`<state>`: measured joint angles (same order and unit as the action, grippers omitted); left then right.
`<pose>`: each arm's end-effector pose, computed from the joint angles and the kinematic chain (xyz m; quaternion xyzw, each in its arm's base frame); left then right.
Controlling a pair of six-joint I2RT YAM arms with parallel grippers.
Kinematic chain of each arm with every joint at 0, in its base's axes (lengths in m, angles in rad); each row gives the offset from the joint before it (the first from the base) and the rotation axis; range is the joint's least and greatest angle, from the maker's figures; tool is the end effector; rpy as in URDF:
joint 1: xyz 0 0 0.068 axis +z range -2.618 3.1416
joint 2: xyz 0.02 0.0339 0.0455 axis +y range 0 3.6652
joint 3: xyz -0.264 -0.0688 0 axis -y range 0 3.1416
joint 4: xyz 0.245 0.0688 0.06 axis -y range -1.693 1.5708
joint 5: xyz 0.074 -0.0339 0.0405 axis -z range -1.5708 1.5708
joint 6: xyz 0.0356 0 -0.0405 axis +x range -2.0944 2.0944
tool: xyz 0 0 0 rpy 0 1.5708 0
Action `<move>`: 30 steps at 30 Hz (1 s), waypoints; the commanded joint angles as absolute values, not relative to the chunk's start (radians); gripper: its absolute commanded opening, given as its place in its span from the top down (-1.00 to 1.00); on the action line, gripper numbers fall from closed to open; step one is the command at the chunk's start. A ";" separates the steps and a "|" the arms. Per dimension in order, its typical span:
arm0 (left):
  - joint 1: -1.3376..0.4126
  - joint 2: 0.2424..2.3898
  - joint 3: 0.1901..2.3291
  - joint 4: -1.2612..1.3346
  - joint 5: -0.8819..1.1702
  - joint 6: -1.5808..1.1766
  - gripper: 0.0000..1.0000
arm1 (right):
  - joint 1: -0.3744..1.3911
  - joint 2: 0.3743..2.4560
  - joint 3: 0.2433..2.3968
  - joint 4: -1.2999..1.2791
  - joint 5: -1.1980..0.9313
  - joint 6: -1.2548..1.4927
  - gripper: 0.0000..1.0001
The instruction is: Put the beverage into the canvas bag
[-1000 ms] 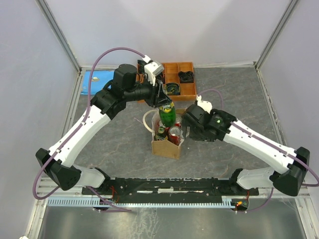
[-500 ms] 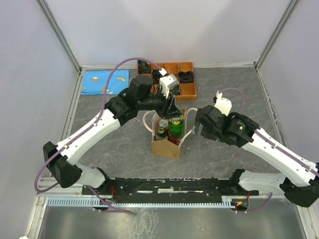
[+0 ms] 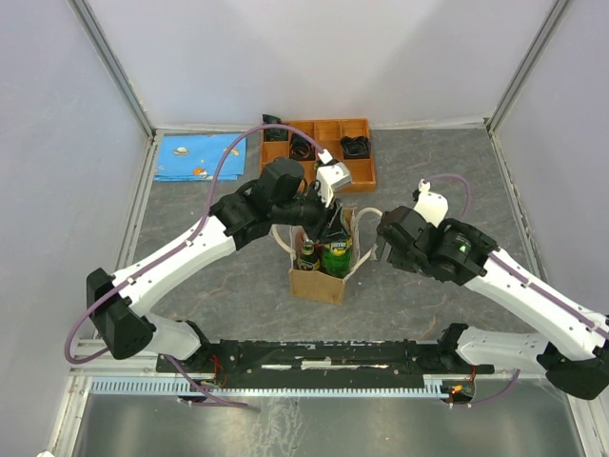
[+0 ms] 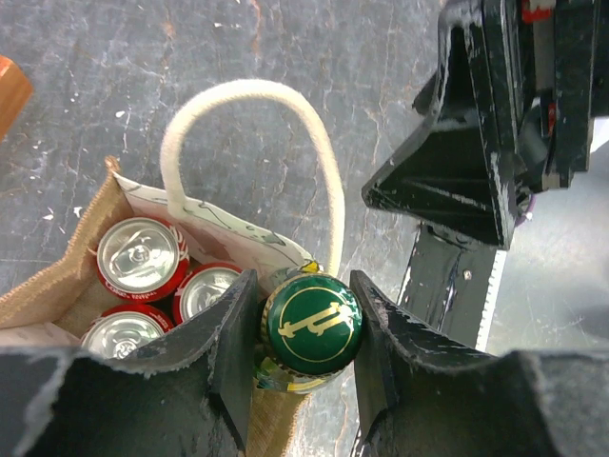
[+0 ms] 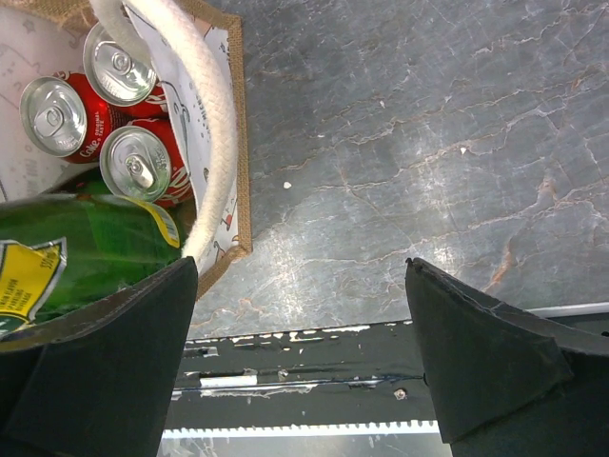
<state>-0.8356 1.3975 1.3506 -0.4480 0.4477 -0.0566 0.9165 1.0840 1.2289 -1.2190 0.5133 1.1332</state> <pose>0.2001 -0.2443 0.3716 0.4232 0.7314 -0.3875 0.3684 0.1236 0.1324 0.3493 0.1634 0.9253 0.0754 0.3337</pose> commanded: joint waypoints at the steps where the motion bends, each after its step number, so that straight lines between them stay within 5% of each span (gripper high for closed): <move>1: -0.858 1.321 1.343 -0.401 0.514 -0.001 0.94 | 0.922 1.049 1.217 -1.231 0.549 1.159 -0.96; 30: -0.890 1.378 1.151 -0.353 0.500 0.101 0.95 | 0.923 0.987 1.199 -1.290 0.568 1.212 -0.95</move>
